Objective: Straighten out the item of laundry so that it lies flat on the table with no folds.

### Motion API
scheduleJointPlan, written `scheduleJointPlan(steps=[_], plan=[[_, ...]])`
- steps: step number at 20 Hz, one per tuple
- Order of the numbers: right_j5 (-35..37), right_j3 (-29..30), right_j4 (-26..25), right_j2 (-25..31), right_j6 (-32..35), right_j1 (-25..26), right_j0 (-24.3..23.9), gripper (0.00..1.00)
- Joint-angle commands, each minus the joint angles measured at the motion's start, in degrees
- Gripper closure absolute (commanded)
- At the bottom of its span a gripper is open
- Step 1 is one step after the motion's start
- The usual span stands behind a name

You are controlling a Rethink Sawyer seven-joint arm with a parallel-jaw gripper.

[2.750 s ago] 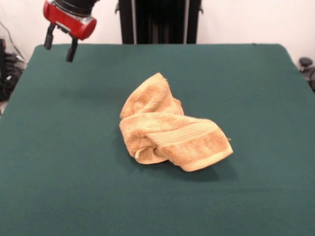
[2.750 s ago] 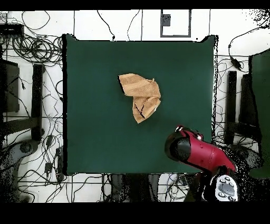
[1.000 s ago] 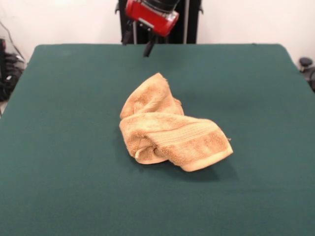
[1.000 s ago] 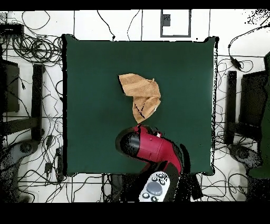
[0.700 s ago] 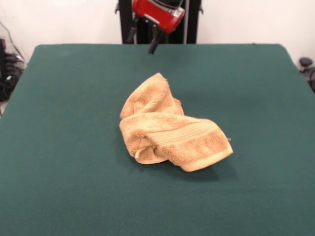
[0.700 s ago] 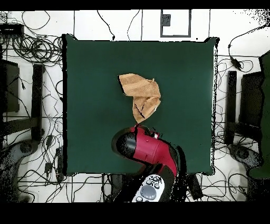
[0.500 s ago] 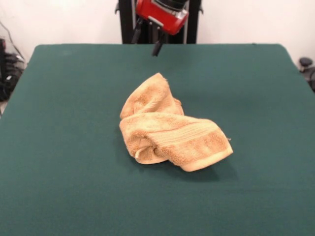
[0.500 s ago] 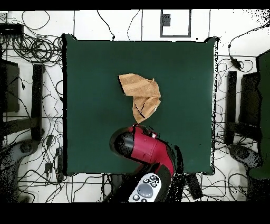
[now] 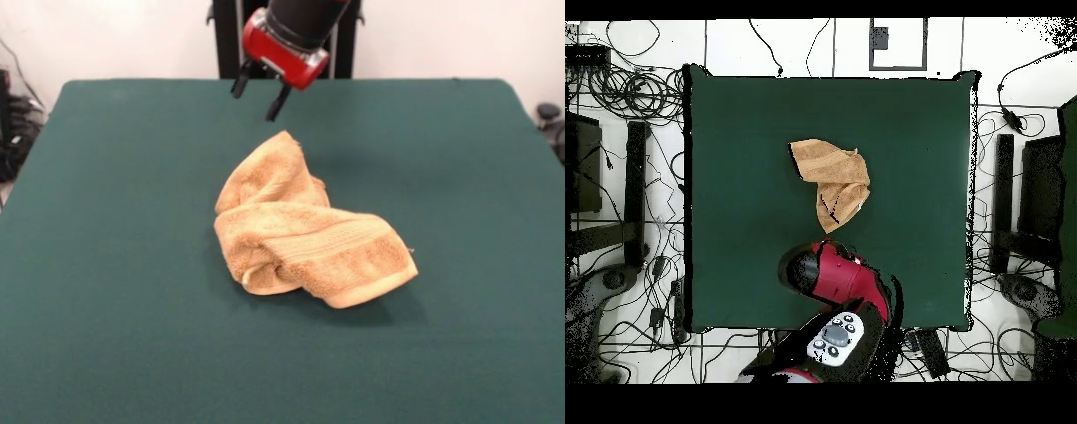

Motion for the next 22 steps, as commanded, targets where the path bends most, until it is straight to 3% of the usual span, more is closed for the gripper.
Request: scheduleJointPlan(steps=[1,13,22], plan=[[-7.94,0.25,4.02,2.07,16.59,7.46,1.09,0.0],[-1.51,-4.76,14.75,-2.26,24.11,14.93,10.12,0.0],[0.81,-3.82,17.16,-1.95,23.59,13.75,11.3,0.0]])
